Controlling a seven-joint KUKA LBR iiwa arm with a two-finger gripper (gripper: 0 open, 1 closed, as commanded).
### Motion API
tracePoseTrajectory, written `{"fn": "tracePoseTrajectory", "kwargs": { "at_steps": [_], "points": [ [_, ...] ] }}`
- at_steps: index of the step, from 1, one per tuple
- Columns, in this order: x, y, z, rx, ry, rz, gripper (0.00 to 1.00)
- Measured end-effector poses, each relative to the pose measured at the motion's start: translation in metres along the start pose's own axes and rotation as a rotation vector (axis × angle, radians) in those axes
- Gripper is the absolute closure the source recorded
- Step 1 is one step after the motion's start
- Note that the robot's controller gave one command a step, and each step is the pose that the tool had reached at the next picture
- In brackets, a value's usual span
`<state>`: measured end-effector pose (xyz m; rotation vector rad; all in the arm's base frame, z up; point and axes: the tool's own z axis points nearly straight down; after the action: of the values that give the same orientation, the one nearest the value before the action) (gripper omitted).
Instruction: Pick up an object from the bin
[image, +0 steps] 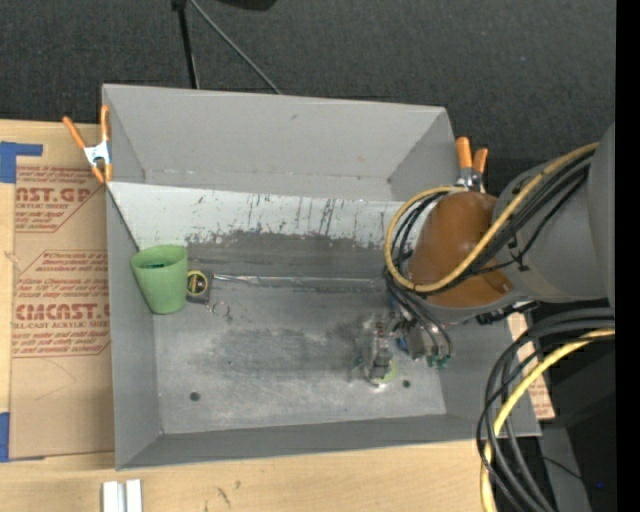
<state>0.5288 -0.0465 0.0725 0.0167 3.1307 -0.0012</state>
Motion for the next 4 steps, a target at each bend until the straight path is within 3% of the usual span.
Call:
{"fn": "tracePoseTrajectory", "kwargs": {
  "at_steps": [1,2,3,4],
  "points": [
    [0.002,0.0,0.002,0.0,0.007,0.0,0.0],
    [-0.05,-0.019,-0.05,0.002,0.0,-0.036,0.0],
    [0.039,-0.039,-0.005,-0.005,0.009,-0.56,0.0],
    [0.039,-0.039,-0.005,-0.005,0.01,-0.56,1.0]
  ]
}}
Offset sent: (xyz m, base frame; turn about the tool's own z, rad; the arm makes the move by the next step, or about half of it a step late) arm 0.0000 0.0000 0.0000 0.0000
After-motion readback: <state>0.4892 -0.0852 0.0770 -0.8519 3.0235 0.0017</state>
